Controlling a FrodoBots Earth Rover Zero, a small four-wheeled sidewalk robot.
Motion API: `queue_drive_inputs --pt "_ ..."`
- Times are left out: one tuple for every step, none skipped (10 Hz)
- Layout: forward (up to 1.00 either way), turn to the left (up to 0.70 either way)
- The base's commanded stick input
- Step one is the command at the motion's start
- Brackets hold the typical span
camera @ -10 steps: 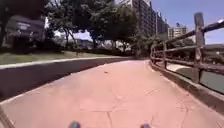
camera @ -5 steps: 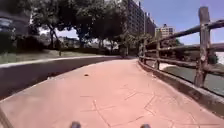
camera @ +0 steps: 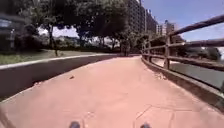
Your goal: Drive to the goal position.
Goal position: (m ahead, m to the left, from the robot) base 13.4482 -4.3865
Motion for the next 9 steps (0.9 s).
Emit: queue_drive_inputs --pt "1.0 0.0" --pt "1.0 0.0" --pt "1.0 -0.28" --pt "1.0 -0.39" --pt "1.0 -0.4" --pt "1.0 -0.11" --pt "1.0 0.0" --pt "1.0 0.0" --pt "1.0 0.0"
